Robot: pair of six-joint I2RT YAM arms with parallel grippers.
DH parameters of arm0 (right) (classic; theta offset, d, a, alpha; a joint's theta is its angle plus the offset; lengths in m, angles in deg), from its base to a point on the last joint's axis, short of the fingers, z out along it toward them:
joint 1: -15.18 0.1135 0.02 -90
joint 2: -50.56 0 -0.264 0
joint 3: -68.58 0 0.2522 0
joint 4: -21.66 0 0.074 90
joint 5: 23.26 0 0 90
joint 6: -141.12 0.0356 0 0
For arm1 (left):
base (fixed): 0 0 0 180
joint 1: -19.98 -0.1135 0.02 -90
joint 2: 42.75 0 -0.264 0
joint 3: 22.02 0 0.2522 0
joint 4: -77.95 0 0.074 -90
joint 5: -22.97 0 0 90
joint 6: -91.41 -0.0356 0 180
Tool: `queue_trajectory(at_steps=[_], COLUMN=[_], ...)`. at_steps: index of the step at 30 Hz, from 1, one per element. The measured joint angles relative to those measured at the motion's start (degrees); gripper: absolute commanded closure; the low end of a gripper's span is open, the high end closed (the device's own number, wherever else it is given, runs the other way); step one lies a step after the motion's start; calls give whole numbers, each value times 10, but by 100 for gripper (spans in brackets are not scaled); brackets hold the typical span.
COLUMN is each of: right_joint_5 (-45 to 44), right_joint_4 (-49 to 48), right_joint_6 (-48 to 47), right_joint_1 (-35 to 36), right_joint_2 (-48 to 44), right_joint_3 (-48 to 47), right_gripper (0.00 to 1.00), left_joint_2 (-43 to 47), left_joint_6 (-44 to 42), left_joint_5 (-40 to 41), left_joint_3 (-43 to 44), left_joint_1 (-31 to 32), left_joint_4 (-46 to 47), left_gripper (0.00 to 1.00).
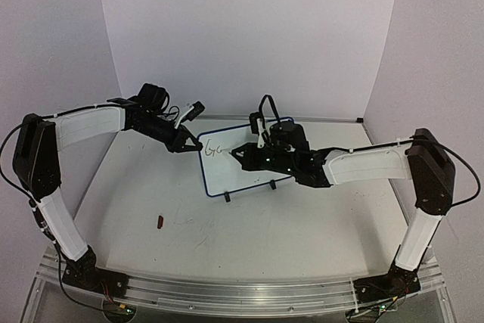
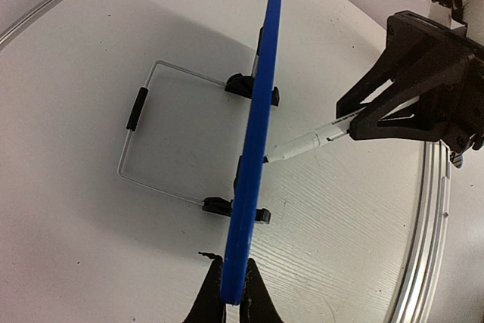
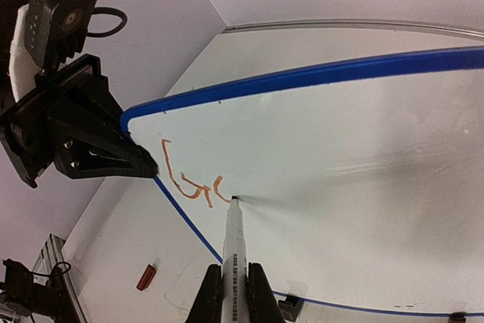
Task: Write a sentence on the whiteboard
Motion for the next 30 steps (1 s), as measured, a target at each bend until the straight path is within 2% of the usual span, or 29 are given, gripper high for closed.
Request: queue_trajectory(at_steps=[24,30], right_joint_5=[9,20], right_joint_4=[-1,-12], right_joint_6=[-4,-1], right_joint_1=[-1,-2], right_joint_2=[-6,-45], right_joint_3=[-11,26], right_gripper=[100,100], left_joint_2=[0,0], left_joint_6=[-1,-1], left_joint_5=[0,1], left_joint_3=[1,1], left_joint_1=[1,2], left_joint_4=[-4,-3], left_gripper=[100,100])
